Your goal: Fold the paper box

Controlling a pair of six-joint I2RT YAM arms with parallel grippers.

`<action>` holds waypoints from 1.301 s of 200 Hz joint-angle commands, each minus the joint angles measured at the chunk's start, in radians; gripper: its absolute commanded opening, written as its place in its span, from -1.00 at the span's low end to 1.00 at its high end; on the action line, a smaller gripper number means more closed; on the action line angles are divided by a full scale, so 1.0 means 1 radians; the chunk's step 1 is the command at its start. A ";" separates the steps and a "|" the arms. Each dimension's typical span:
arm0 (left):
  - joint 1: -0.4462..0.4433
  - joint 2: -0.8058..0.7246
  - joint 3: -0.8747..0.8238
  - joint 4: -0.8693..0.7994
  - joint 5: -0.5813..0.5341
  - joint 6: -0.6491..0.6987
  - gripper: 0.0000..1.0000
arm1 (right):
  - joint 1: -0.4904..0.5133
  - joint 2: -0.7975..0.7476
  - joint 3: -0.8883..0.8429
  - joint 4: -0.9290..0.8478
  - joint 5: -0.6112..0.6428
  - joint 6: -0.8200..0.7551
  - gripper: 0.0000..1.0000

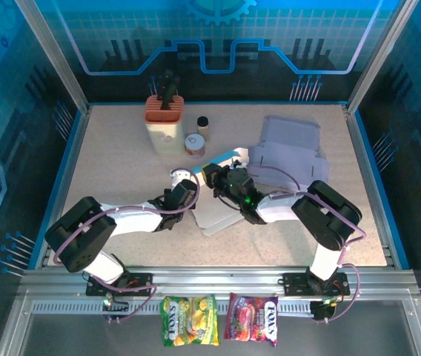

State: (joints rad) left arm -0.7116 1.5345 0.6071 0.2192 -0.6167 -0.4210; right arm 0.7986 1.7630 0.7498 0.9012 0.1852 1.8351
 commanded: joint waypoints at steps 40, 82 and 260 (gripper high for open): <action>-0.008 -0.056 0.077 -0.140 -0.024 -0.095 -1.00 | 0.059 -0.110 0.031 -0.237 0.008 0.047 -0.12; 0.009 -0.129 0.072 -0.221 0.015 -0.026 -1.00 | 0.007 -0.253 0.060 -0.426 -0.001 -0.050 0.47; 0.313 -0.195 0.475 -0.789 0.729 0.106 -1.00 | -0.448 -0.394 0.695 -1.619 -0.390 -0.999 0.14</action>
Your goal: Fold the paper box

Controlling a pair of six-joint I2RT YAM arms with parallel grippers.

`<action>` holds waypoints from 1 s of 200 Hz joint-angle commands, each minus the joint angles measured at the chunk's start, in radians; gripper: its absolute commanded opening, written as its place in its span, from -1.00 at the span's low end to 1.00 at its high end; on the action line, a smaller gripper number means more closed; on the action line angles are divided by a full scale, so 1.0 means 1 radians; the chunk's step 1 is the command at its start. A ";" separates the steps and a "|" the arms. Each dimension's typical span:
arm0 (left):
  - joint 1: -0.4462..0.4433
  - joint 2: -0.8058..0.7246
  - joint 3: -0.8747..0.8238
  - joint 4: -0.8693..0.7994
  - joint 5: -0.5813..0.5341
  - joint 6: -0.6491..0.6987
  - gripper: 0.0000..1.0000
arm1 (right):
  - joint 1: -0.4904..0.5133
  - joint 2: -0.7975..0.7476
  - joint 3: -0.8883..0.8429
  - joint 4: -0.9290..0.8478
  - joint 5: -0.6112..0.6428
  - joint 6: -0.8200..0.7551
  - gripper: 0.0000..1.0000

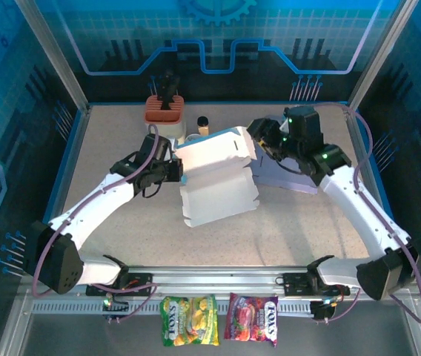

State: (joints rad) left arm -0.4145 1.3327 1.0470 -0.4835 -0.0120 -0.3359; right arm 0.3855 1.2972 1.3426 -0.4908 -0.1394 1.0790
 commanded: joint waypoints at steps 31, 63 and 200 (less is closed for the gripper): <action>0.042 -0.001 0.036 -0.066 0.254 -0.007 -1.00 | -0.092 0.008 0.088 -0.251 -0.104 -0.400 0.39; 0.077 0.015 0.011 0.016 0.415 -0.047 -1.00 | -0.237 -0.088 -0.040 -0.144 -0.332 -0.425 0.24; 0.117 0.098 0.041 0.124 0.533 -0.180 -1.00 | -0.237 -0.219 -0.259 0.013 -0.269 -0.221 -0.08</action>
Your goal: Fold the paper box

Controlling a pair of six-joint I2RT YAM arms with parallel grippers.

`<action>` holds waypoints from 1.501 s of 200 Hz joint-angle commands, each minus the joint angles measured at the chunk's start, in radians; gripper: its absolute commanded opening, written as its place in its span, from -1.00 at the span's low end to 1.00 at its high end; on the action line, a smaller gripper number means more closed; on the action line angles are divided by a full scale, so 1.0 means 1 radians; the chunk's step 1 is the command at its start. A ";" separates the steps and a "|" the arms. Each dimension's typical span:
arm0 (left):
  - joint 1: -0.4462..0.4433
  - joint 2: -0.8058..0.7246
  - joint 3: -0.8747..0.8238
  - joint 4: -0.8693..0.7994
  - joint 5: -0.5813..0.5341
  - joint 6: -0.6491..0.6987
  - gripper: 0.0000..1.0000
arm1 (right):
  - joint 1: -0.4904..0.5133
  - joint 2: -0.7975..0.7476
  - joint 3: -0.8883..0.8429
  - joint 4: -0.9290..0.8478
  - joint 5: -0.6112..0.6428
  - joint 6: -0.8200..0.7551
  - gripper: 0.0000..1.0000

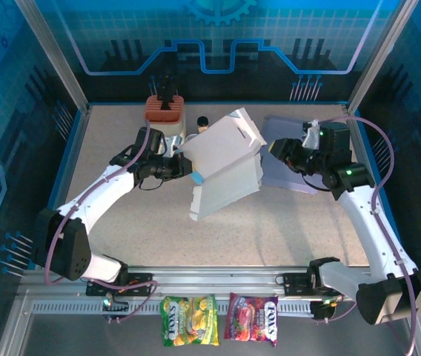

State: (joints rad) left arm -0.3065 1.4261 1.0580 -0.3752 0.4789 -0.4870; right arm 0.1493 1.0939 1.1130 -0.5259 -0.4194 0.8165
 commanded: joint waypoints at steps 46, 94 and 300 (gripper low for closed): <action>0.007 0.009 0.036 0.014 0.045 -0.047 -1.00 | 0.039 0.003 -0.030 0.105 0.034 0.088 -0.01; 0.007 0.004 0.042 0.008 0.050 -0.055 -1.00 | 0.081 0.040 -0.019 0.119 0.069 0.099 -0.02; 0.021 0.013 0.074 -0.038 0.078 -0.013 -1.00 | 0.086 0.109 0.242 -0.092 0.023 -0.193 0.18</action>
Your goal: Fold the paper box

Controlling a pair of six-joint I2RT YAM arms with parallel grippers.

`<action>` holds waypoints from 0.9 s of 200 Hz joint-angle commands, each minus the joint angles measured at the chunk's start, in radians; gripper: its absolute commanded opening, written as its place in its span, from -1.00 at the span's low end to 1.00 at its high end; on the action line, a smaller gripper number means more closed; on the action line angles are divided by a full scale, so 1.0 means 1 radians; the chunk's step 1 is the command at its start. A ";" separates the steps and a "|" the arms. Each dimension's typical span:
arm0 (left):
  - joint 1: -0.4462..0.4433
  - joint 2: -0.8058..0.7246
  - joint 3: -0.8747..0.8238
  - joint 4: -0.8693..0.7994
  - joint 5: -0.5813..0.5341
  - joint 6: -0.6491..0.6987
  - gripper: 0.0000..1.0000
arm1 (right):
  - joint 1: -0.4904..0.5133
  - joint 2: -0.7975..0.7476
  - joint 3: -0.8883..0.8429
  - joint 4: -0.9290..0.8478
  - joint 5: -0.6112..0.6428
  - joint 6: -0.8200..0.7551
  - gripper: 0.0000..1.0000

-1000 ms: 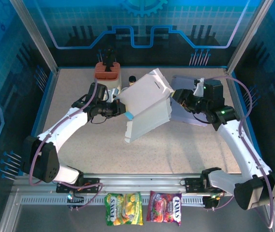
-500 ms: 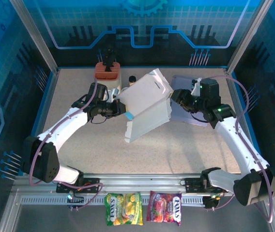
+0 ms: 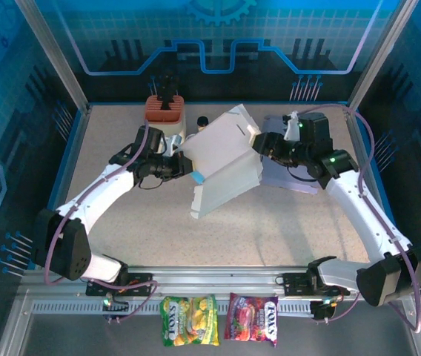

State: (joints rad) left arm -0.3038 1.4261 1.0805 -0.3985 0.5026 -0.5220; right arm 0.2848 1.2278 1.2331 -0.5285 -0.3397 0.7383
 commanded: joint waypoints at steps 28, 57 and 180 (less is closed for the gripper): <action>0.032 0.066 0.106 -0.008 0.100 0.054 -1.00 | -0.150 -0.001 0.242 -0.106 -0.138 -0.161 0.12; 0.050 0.152 0.187 -0.014 0.162 0.093 -1.00 | -0.194 0.102 0.300 -0.035 -0.233 -0.159 -0.08; 0.058 0.309 0.358 -0.108 0.255 0.188 -1.00 | -0.229 0.337 0.394 0.141 -0.499 -0.187 -0.20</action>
State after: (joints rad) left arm -0.2516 1.7195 1.4055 -0.4721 0.7162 -0.3611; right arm 0.0616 1.5906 1.6447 -0.4541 -0.7792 0.5560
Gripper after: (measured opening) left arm 0.067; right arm 0.397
